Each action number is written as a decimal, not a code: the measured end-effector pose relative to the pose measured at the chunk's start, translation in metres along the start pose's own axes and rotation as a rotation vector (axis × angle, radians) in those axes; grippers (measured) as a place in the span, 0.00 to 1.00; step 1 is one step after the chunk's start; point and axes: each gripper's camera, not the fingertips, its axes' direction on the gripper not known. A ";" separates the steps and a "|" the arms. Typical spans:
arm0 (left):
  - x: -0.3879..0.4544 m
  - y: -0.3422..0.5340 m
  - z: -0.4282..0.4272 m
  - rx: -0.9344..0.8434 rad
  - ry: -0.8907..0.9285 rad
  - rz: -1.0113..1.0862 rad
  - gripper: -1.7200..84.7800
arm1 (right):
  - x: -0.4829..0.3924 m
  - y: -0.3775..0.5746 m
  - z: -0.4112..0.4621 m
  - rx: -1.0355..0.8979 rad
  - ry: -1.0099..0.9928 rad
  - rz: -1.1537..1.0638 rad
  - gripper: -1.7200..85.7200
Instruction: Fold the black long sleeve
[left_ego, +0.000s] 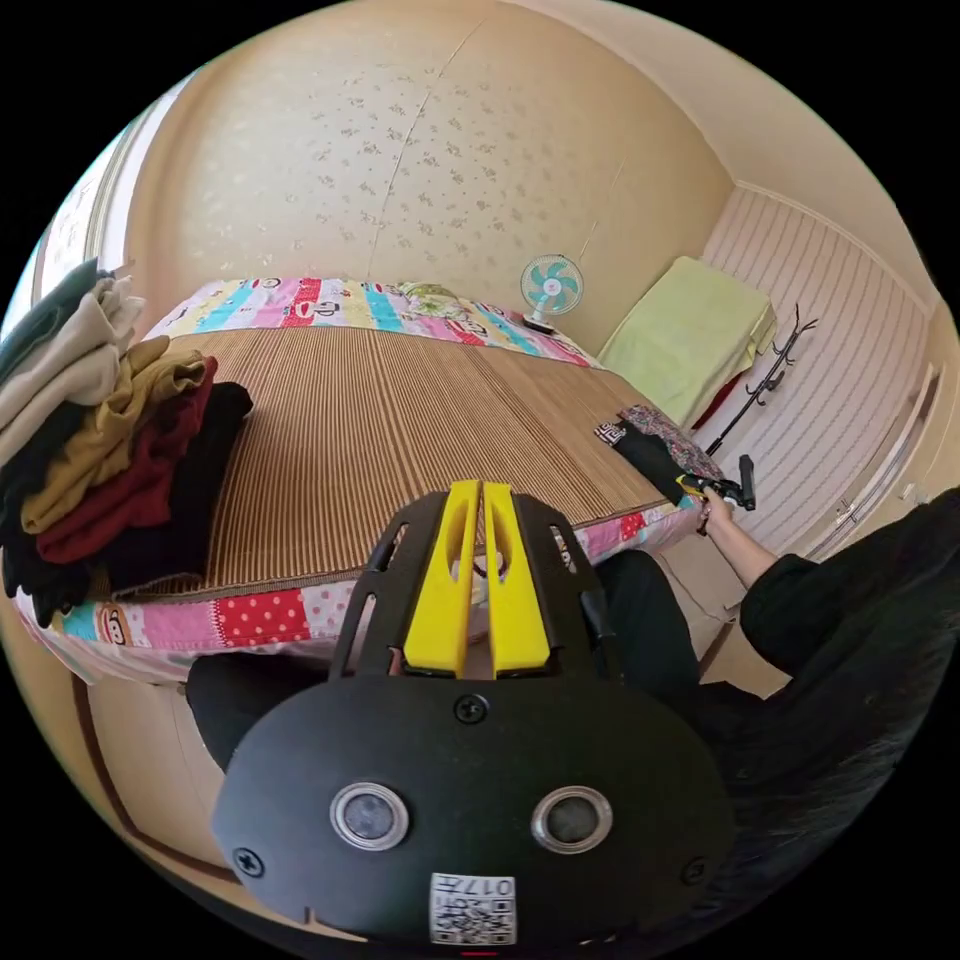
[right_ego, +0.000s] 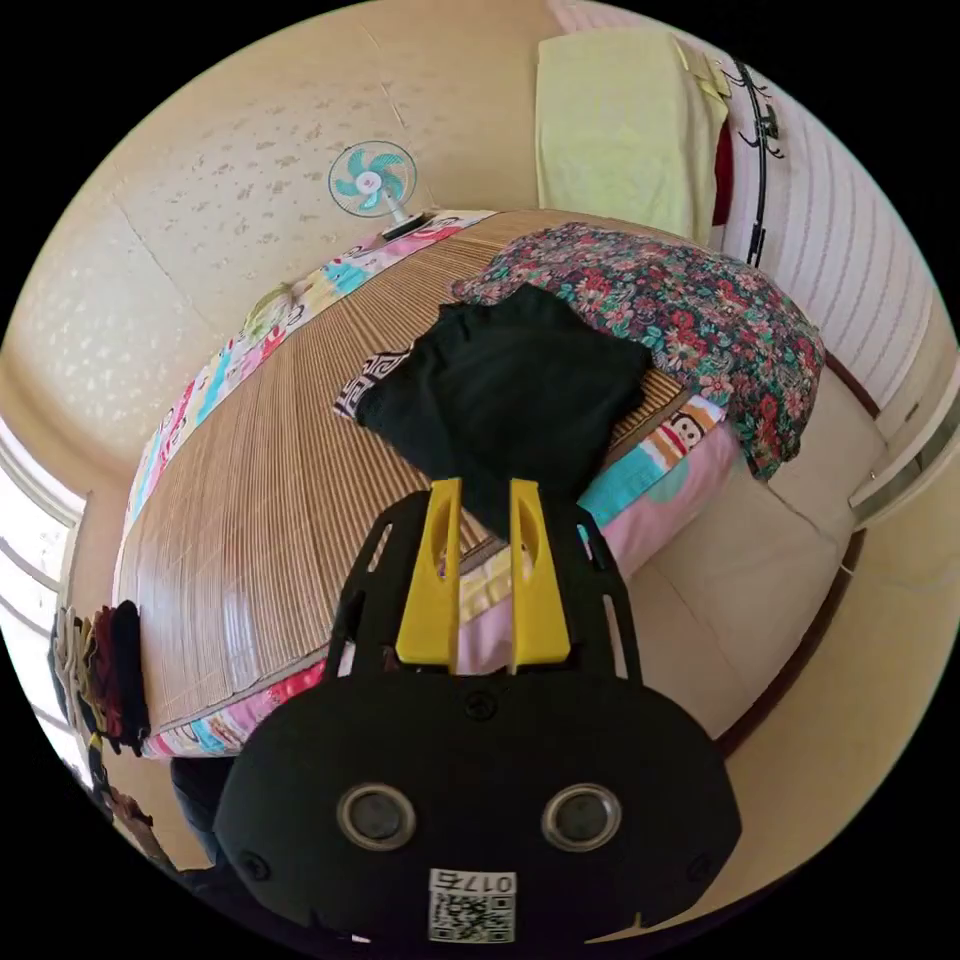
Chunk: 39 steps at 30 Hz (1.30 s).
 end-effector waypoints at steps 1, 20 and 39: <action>0.001 0.002 0.006 -0.017 -0.002 -0.019 0.01 | 0.004 -0.009 0.008 -0.009 -0.014 0.016 0.09; -0.073 0.007 0.069 -0.143 0.147 -0.296 0.01 | -0.194 0.042 -0.076 0.038 -0.440 -0.175 0.11; -0.136 -0.006 0.076 -0.123 0.382 -0.329 0.07 | -0.386 0.182 -0.171 -0.140 -0.844 -0.666 0.03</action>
